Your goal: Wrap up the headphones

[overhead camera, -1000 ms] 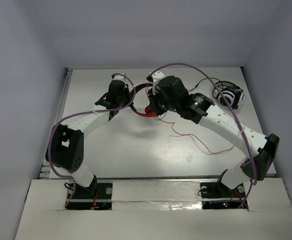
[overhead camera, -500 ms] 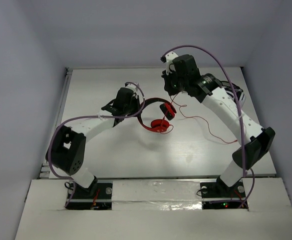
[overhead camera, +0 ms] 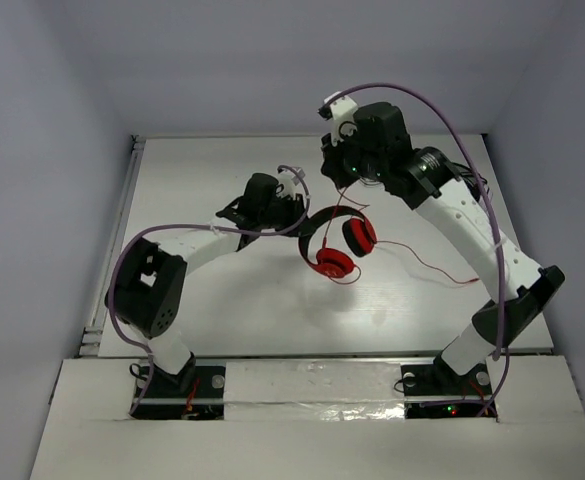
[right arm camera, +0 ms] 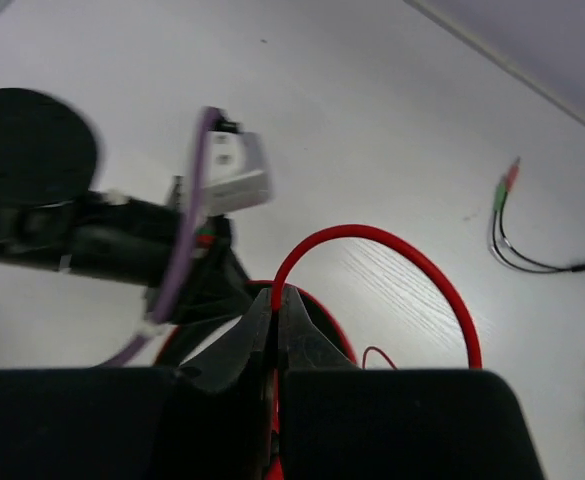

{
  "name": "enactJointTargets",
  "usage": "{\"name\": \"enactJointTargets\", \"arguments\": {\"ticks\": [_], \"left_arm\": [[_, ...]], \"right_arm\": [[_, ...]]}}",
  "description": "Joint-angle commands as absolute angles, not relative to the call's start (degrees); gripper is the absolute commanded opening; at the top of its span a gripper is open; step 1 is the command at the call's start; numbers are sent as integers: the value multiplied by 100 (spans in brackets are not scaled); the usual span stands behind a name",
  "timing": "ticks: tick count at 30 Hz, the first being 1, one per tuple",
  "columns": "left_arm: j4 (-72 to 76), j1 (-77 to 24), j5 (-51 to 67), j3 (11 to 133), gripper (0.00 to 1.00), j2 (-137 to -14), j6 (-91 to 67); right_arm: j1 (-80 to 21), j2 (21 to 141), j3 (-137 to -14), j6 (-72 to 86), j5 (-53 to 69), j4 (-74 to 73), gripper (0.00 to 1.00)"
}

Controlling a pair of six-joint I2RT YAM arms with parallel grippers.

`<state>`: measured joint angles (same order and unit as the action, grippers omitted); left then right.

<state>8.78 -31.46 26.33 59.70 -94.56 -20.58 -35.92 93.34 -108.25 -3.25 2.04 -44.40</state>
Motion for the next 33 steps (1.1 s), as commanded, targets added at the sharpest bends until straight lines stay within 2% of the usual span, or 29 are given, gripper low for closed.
{"name": "enactJointTargets", "arguments": {"ticks": [1,5,10,14,19,25,33], "left_arm": [[1634,-3182,3146,6504,0,-9483,-2399],[1653,-3182,3199,6802,0,-9571,-2470],[1854,-3182,3313,6865,0,-9642,-2601],[1855,-3234,3314,6654,0,-9440,-2532],[1819,-3287,3226,5986,0,-9150,-2487],[1968,-3472,3199,5511,0,-8939,-2460],[2426,-3472,3402,5405,0,-8359,-2619]], "right_arm": [[-4128,9000,-10716,-396,475,-4316,0],[-4719,8790,-10022,-273,255,-4105,0],[-4948,8385,-9528,-97,80,-3544,0],[-4948,8534,-9536,-158,-788,-3428,0],[-4264,8596,-9579,139,-870,-3006,0],[-3938,8806,-9756,430,-1037,-2839,0],[-3577,8596,-9054,817,-1248,-2444,0]]}}
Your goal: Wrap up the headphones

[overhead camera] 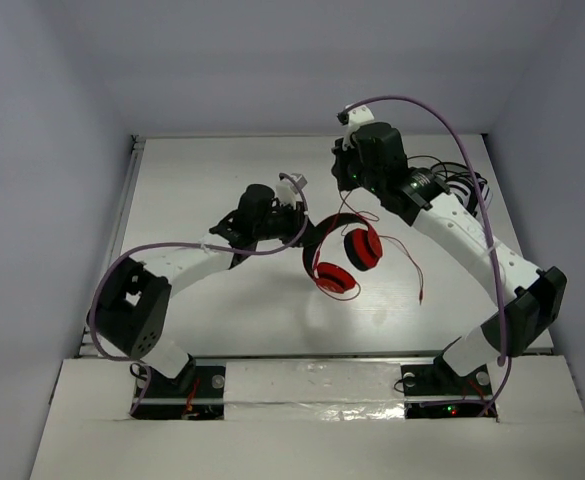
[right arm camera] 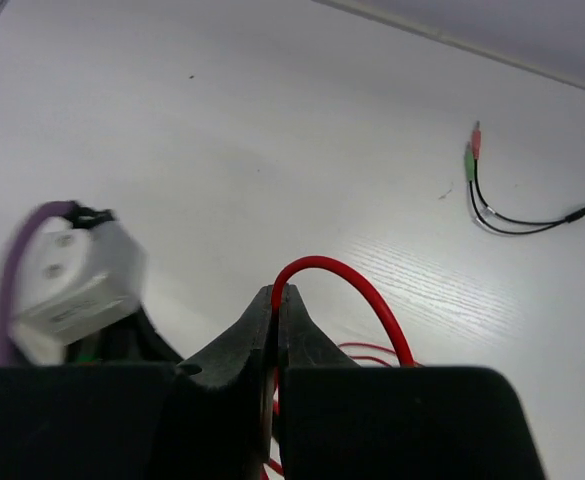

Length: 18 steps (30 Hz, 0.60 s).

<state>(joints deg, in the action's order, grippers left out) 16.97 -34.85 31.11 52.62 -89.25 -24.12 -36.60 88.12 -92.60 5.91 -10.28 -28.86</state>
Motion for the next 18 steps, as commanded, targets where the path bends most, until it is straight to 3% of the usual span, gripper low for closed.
{"name": "enactJointTargets", "arguments": {"ticks": [1,10,18], "left_arm": [[2426,-3472,3375,5431,0,-8324,-2619],[2505,-3419,3445,5722,0,-7910,-2567],[3162,-2708,4173,5354,0,-7752,-3013]], "right_arm": [[-3577,8517,-8922,887,-1274,-2313,0],[-3340,7656,-7850,1520,-1468,-1873,0],[-2788,7269,-7182,1915,-336,-1451,0]]}}
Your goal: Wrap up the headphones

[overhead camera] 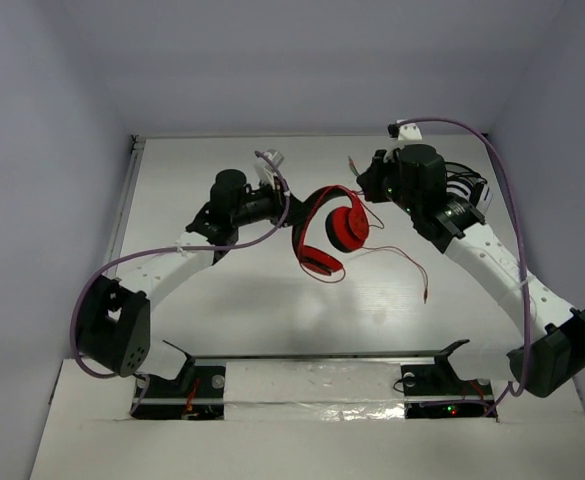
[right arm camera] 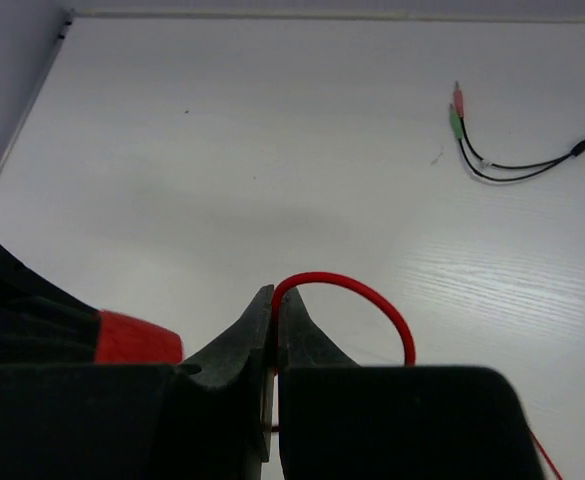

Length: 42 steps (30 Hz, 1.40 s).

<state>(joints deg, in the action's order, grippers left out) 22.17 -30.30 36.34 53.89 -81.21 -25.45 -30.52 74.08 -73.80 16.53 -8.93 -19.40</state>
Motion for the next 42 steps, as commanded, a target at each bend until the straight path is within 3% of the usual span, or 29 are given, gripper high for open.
{"name": "enactJointTargets", "arguments": {"ticks": [1,6,11,12,13,16,19,24,25,28,42], "left_arm": [[3347,-2620,4323,5318,0,-7769,-3171],[2903,-2558,4159,5737,0,-7769,-3087],[2794,-2505,4227,5784,0,-7770,-3032],[2751,-2505,4201,5818,0,-7743,-3058],[2673,-2505,4158,5871,0,-7743,-3041],[2181,-2443,3982,6178,0,-7787,-3032],[2013,-2382,3973,6441,0,-7831,-3146],[1355,-2382,3754,7013,0,-7892,-3147],[1171,-2330,3701,7170,0,-7927,-3129],[854,-2329,3586,7435,0,-7963,-3076],[9,-2276,3340,8191,0,-8042,-2918]], "right_arm": [[-2690,7260,-7155,2038,-125,-1398,0],[-2487,7102,-6786,2320,738,-976,13],[-2251,7067,-6759,2417,659,-941,15],[-2198,7032,-6724,2443,729,-906,18],[-2197,7014,-6671,2504,773,-879,30],[-2066,6848,-6399,2610,826,-669,51],[-2013,6724,-6092,2602,992,-431,62],[-2013,6522,-5512,2593,1457,315,64],[-2013,6452,-5337,2549,1650,534,71],[-2013,6495,-5160,2409,2300,799,77],[-2065,7891,-4192,2900,4410,3700,85]]}}
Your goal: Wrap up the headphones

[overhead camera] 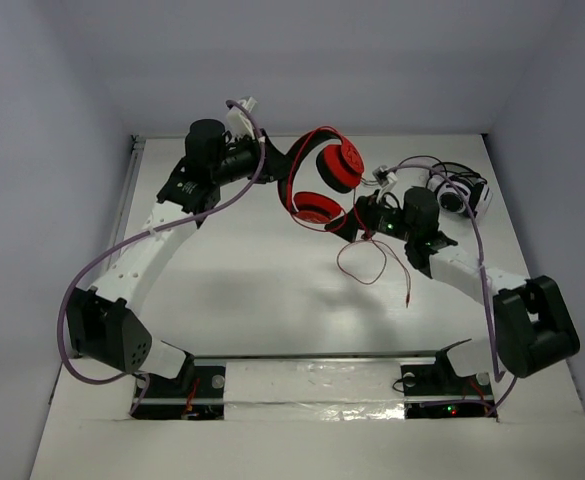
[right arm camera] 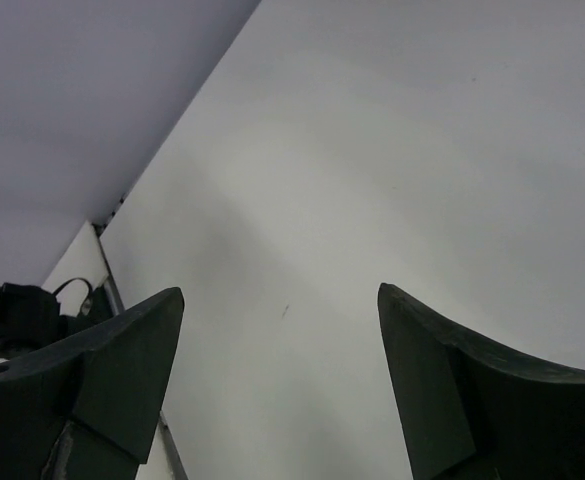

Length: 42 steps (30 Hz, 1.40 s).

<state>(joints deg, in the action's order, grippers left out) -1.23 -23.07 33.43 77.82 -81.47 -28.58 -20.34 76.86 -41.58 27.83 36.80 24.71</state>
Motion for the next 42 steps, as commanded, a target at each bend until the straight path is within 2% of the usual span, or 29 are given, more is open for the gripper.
{"name": "enactJointTargets", "arguments": {"ticks": [1,3,4,7,10,12,15,17,18,21,24,25,26,28,30,32,33,34,36,40,41,42], "left_arm": [[9,-2276,3349,8235,0,-8051,-2909],[-174,-2276,3357,8305,0,-8068,-2900],[-184,-2276,3366,8314,0,-8068,-2900],[-202,-2276,3331,8341,0,-8042,-2927],[-211,-2224,3331,8463,0,-8033,-2953],[-342,-2224,3279,8586,0,-8068,-2892],[-588,-2224,3199,8867,0,-8095,-2734],[-703,-2171,3164,9070,0,-8077,-2646],[-781,-2171,3129,9105,0,-8051,-2628],[-809,-2048,3173,9158,0,-7990,-2628],[-791,-1996,3217,9176,0,-7972,-2645],[-800,-1943,3225,9211,0,-7980,-2637],[-835,-1942,3243,9237,0,-7998,-2637],[-861,-1890,3243,9298,0,-8016,-2637],[-888,-1890,3270,9343,0,-8042,-2637],[-940,-1837,3261,9430,0,-8042,-2637],[-949,-1837,3269,9474,0,-8042,-2628],[-967,-1837,3252,9562,0,-8042,-2628],[-1011,-1837,3226,9641,0,-8033,-2610],[-1046,-1784,3182,9782,0,-8086,-2593],[-1046,-1723,3182,9800,0,-8112,-2610],[-1037,-1723,3208,9826,0,-8147,-2628]], "right_arm": [[-2065,7997,-4210,2996,4525,3770,83],[-2118,8244,-4184,3146,4518,4060,79],[-2118,8279,-4184,3138,4431,4034,73],[-2118,8323,-4254,2918,3948,3561,66],[-2118,8236,-4280,2865,2868,3016,59],[-2118,8209,-4403,2857,2140,2550,59],[-2118,8113,-4578,3058,1112,2110,42],[-2118,8051,-4710,3129,670,1760,20],[-2118,8033,-4859,3138,337,1627,15],[-2118,7902,-5001,3085,89,1363,15],[-2118,7621,-5062,2980,44,1170,42],[-2118,7524,-5071,2901,35,1099,61],[-2118,7349,-5080,2866,-269,925,68],[-2118,7208,-5133,2795,-412,713,72],[-2118,7049,-5159,2786,-649,467,71],[-2066,6996,-5211,2812,-860,204,61],[-2065,6979,-5221,2812,-992,141,52],[-2005,6926,-5203,2821,-1028,97,22],[-2004,6838,-5160,2821,-907,61,0],[-2004,6171,-4606,2750,-97,738,0],[-2004,5944,-4545,2725,-44,764,5],[-2004,5837,-4457,2646,548,860,13]]}}
